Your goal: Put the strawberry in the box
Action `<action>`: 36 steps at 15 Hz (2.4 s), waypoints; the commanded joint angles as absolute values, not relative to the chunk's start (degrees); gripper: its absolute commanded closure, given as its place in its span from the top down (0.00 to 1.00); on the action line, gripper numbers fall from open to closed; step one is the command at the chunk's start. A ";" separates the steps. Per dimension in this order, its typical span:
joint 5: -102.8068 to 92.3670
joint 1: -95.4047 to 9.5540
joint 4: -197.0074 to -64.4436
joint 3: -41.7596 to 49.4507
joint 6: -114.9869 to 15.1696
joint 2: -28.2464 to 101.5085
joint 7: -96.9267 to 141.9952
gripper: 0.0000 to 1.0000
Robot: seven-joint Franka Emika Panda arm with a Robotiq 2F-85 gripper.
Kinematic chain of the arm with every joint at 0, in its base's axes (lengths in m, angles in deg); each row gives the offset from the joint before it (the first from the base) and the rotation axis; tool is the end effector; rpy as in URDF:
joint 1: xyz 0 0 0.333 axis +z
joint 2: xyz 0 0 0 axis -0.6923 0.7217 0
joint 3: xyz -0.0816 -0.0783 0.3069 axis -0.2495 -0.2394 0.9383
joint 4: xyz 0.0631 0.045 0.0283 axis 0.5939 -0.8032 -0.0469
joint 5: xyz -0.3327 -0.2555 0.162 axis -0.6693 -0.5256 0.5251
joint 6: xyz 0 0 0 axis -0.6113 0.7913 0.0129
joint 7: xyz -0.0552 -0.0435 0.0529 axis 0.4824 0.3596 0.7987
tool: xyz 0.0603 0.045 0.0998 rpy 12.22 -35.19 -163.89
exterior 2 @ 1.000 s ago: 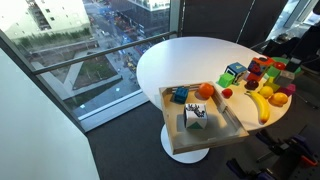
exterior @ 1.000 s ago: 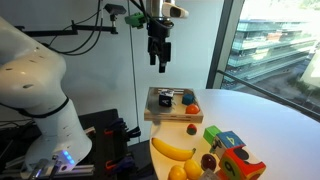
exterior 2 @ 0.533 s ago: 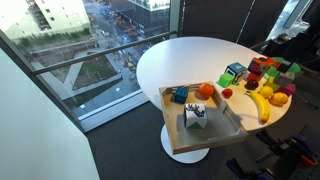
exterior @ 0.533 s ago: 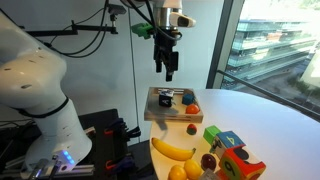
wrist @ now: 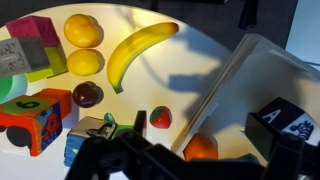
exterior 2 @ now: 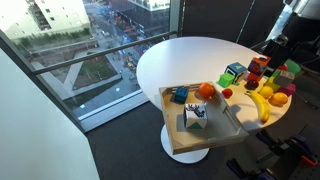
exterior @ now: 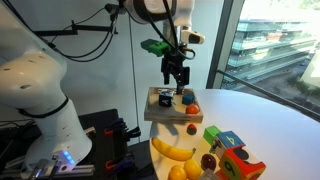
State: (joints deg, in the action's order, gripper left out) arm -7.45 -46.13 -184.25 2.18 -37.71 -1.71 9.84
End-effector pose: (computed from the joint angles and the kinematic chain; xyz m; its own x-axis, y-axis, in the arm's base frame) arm 0.4464 -0.0654 0.3596 0.9976 0.0589 -0.0360 0.0601 -0.9976 0.0332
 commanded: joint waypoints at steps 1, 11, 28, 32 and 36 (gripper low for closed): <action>-9.10 -46.96 -182.59 1.41 -40.73 3.86 6.01 1.00; -13.87 -47.69 -177.38 1.25 -47.69 17.30 -2.78 1.00; -12.32 -47.61 -178.32 1.59 -50.61 18.85 -3.55 1.00; -12.45 -47.84 -178.27 1.60 -55.59 21.23 -5.72 1.00; -11.04 -48.24 -178.08 1.89 -61.21 24.59 -9.77 1.00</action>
